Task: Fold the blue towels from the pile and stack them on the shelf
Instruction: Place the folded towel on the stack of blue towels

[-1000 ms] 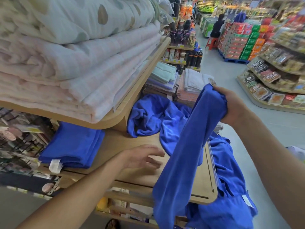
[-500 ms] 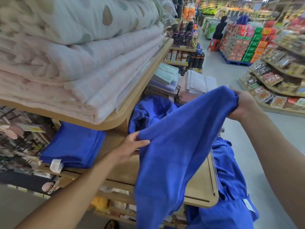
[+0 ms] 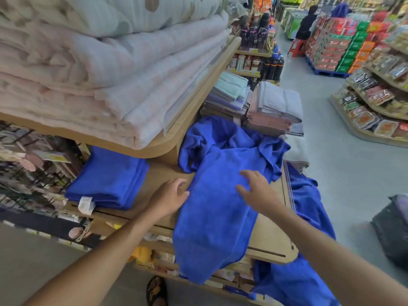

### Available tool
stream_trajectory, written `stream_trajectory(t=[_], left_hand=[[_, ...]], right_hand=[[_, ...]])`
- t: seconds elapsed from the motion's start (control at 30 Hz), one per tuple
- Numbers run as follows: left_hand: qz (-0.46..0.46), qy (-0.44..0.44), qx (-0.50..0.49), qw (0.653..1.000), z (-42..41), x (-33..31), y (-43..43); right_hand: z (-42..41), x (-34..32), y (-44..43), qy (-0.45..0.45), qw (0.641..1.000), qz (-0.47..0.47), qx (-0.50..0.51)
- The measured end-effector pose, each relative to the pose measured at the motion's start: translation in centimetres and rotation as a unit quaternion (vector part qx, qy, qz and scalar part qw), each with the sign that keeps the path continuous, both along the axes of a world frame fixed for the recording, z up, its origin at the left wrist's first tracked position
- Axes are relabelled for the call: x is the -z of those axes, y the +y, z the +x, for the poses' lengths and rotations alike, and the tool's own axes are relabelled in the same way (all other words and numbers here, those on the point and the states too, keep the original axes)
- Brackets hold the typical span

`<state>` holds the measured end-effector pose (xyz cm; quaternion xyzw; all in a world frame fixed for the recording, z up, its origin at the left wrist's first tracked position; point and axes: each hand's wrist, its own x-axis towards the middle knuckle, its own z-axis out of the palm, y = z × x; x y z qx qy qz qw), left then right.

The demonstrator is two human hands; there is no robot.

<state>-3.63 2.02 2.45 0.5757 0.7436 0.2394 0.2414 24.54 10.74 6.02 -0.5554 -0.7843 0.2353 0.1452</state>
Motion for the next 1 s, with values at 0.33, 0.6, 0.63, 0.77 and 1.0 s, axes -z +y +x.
stream_trajectory(t=[0.33,0.6,0.63,0.77,1.0], left_hand=[[-0.011,-0.330,0.032,0.943,4.4,-1.1,-5.7],[-0.274,-0.405,0.058,0.871,1.2,-1.1,-10.5],[-0.295,-0.360,0.072,0.882,0.5,-0.8,-10.9],[-0.354,-0.181,0.115,0.910,-2.5,0.8,-13.1],[-0.302,-0.438,0.039,0.846,-4.5,1.8,-16.0]], right_hand=[[-1.7,7.8,-7.9,-0.088,0.983,0.150,-0.049],[-1.8,8.3,-7.8,-0.099,0.980,0.166,-0.042],[-1.8,8.3,-7.8,-0.102,0.981,0.161,-0.042],[-1.8,8.4,-7.7,-0.103,0.981,0.158,-0.037],[-1.9,8.6,-7.7,-0.101,0.979,0.171,-0.034]])
